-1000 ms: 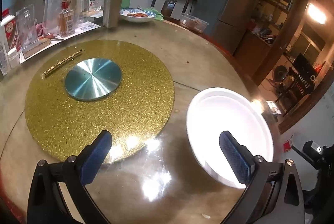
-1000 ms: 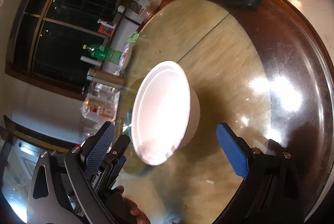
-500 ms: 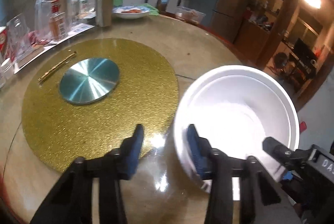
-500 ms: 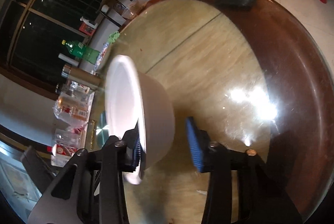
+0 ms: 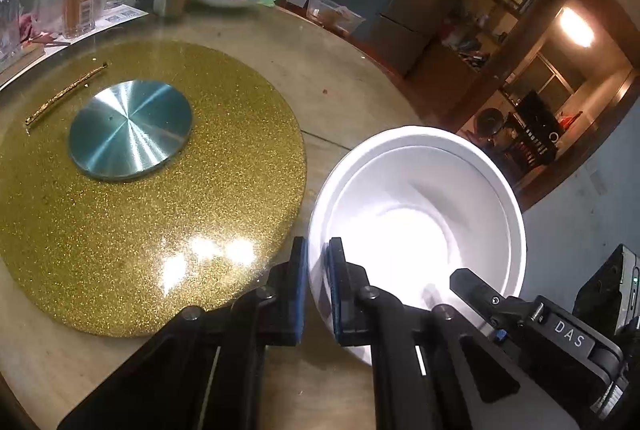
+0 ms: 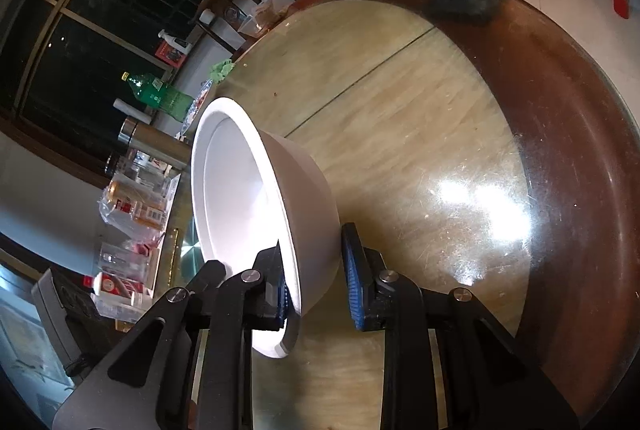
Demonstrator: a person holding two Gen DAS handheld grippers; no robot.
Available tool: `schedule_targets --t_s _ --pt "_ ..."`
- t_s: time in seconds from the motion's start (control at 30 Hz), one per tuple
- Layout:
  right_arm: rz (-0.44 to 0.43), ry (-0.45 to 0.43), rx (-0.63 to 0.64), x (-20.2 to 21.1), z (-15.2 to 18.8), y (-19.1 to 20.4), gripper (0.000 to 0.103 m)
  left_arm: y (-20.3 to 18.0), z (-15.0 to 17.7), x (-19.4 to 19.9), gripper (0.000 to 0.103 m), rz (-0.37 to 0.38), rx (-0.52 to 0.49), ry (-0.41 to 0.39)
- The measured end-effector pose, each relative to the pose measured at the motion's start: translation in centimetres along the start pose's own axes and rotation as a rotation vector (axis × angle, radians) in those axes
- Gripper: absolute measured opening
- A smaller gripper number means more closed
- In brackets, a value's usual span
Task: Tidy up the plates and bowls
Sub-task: 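Lift the white bowl with both tools and tilt it upright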
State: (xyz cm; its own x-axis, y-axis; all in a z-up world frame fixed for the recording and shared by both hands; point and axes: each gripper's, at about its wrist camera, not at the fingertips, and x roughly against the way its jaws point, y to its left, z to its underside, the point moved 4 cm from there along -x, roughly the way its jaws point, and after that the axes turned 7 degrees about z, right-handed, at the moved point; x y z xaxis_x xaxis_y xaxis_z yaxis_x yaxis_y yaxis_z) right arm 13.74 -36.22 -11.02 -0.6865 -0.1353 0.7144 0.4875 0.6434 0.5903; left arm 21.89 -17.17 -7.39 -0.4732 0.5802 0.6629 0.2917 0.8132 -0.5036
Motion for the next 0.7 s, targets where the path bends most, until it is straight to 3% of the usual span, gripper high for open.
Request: schedule_targets --t_s 0.43,0.7 --pt "-0.084 0.053 -0.068 -0.5 0.0 -1.4 0.022 1.0 -0.2 0.2 0.006 0.103 0.090 0.027" --pt "-0.101 0.065 -0.082 -0.5 0.1 -1.7 0.022 0.8 -0.1 0.4 0.005 0.091 0.079 0.021"
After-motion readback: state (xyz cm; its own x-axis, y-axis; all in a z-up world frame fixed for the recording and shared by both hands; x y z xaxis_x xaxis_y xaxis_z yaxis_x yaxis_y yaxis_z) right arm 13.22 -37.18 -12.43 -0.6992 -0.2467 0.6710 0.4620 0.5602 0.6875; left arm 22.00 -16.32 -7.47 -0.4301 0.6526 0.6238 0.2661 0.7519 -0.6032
